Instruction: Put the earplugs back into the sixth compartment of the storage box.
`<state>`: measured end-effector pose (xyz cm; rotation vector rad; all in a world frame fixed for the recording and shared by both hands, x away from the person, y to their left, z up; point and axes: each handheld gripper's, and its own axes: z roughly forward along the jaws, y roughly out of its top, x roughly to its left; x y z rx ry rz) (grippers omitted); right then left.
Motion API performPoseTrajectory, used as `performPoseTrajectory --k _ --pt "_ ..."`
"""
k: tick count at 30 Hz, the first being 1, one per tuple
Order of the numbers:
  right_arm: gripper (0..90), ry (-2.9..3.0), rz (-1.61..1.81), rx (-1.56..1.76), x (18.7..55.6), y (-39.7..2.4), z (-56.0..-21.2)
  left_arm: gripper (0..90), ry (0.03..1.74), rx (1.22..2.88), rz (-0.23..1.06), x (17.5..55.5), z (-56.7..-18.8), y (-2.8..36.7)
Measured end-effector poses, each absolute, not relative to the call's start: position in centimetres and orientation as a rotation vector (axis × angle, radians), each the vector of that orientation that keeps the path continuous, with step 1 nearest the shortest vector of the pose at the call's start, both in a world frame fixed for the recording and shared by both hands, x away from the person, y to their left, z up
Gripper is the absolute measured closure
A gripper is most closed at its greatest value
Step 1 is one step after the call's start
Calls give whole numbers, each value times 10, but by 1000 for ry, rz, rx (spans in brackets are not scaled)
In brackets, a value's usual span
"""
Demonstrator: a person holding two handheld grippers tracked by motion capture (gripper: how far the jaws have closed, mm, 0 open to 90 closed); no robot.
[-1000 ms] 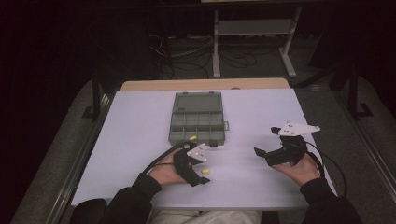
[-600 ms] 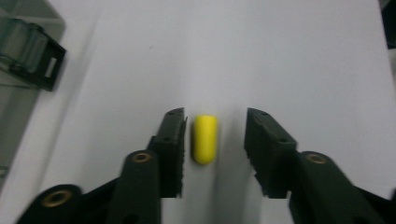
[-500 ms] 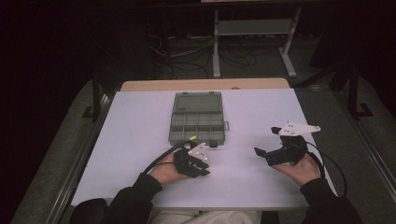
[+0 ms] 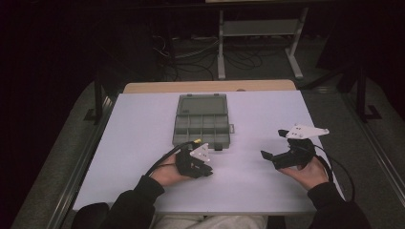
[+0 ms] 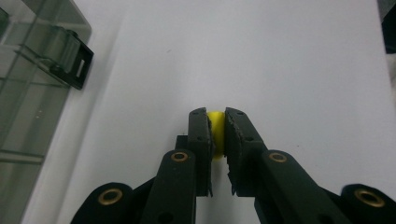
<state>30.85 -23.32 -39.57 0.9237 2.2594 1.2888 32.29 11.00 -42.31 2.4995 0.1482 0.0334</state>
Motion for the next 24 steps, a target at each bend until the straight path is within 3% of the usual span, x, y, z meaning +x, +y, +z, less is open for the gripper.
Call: performPoseTrajectory --k 24 --pt "0 2270 1287 923 309 -232 -396 809 157 2399 73 328 -379 138"
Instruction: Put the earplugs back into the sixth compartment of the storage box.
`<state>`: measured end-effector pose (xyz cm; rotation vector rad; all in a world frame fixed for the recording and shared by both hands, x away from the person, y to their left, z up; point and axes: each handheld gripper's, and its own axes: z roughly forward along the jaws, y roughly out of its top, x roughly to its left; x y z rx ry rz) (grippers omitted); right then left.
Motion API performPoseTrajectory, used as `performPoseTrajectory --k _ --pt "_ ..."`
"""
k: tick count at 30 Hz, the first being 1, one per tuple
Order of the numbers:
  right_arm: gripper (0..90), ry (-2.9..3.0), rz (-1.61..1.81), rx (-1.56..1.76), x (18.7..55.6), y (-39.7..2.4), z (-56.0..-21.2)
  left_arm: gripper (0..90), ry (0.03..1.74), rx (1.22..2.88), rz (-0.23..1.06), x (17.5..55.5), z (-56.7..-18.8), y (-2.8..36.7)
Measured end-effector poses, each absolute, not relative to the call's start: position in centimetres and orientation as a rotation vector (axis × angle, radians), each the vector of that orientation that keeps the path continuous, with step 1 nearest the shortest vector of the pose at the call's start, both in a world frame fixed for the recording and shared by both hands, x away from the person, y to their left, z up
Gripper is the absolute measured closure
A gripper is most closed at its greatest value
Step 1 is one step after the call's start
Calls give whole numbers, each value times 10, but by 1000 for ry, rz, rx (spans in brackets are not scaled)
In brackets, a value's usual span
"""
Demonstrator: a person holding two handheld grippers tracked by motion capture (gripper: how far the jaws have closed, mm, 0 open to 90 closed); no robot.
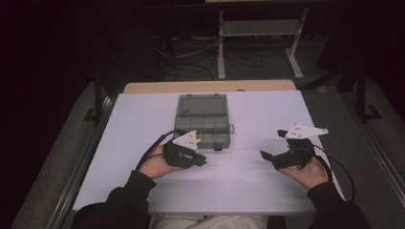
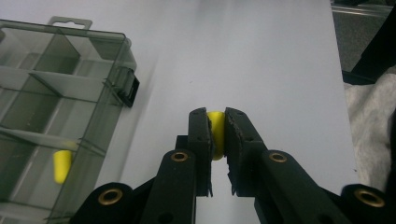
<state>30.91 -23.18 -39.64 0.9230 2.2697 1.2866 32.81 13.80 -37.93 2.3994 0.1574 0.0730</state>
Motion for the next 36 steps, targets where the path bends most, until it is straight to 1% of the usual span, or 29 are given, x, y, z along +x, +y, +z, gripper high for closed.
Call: performPoseTrajectory --k 12,22,36 --pt "0 2269 1285 928 309 -232 -397 809 119 2386 122 333 -347 144" --pt "0 2267 1285 930 309 -233 -397 810 131 2395 155 349 -316 140" --pt "0 2271 1287 924 309 -233 -398 810 192 2420 163 387 -314 142"
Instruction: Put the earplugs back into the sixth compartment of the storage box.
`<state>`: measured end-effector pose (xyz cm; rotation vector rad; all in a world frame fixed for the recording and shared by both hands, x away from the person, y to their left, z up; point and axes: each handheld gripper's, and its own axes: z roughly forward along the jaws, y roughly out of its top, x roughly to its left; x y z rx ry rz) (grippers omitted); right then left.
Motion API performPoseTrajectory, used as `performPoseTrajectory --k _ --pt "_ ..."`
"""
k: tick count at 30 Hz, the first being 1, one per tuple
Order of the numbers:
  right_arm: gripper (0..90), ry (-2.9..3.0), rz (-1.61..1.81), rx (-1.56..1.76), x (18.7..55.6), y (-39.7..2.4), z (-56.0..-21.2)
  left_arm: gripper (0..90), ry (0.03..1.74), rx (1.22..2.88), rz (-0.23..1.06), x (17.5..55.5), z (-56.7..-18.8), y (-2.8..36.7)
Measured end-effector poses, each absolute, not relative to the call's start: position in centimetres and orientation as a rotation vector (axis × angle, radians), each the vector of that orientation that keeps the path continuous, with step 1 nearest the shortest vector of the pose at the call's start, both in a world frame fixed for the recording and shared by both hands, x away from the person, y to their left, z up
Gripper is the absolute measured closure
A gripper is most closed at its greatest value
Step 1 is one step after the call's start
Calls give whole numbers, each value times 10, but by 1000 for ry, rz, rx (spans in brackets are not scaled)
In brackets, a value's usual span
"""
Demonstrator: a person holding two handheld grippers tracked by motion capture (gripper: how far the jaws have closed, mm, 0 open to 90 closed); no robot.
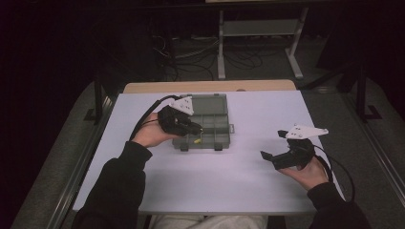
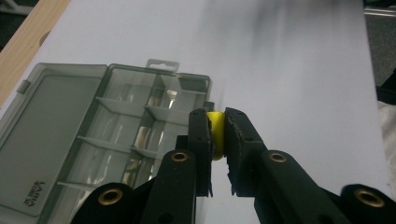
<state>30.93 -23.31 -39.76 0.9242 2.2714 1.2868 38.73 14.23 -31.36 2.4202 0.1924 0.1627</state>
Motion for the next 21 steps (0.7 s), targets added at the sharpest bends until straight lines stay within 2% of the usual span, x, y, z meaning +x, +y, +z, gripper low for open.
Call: performPoseTrajectory --k 21 --pt "0 2272 1282 926 308 -233 -398 809 298 2454 149 418 -349 141"
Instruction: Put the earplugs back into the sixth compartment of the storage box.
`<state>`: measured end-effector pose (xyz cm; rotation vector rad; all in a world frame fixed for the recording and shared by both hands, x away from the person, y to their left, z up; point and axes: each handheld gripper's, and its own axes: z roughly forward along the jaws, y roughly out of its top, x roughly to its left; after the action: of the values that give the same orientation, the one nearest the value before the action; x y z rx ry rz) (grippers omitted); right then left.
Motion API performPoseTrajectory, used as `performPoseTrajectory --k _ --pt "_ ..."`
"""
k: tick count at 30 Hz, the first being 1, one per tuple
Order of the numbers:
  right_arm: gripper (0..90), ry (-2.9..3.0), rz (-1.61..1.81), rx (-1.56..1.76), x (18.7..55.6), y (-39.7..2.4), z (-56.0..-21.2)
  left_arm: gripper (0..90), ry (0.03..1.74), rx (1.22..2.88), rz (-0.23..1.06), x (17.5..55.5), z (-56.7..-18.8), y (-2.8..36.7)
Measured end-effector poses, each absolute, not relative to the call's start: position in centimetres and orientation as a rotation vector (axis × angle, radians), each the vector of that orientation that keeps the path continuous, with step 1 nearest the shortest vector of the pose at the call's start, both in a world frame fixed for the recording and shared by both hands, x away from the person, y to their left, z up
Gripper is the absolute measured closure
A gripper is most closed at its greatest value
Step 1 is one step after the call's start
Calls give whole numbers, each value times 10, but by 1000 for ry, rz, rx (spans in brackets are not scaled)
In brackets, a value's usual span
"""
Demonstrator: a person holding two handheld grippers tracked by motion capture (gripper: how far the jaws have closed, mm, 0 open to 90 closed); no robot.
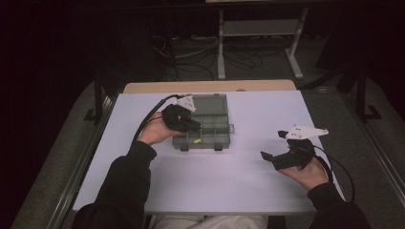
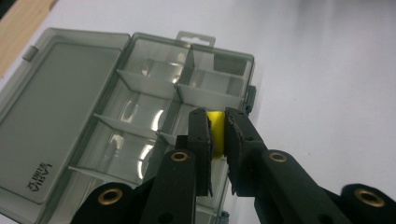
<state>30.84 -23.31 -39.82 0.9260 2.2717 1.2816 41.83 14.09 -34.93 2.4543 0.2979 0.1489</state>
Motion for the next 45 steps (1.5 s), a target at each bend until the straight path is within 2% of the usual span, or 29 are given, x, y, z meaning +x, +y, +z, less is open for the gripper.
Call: performPoseTrajectory --k 27,40,45 --pt "0 2277 1268 930 308 -233 -399 796 401 2502 116 431 -393 147" --pt "0 2284 1263 929 308 -233 -400 428 477 2408 153 425 -381 163" --pt "0 2286 1260 931 308 -232 -400 357 483 2365 160 422 -375 171"
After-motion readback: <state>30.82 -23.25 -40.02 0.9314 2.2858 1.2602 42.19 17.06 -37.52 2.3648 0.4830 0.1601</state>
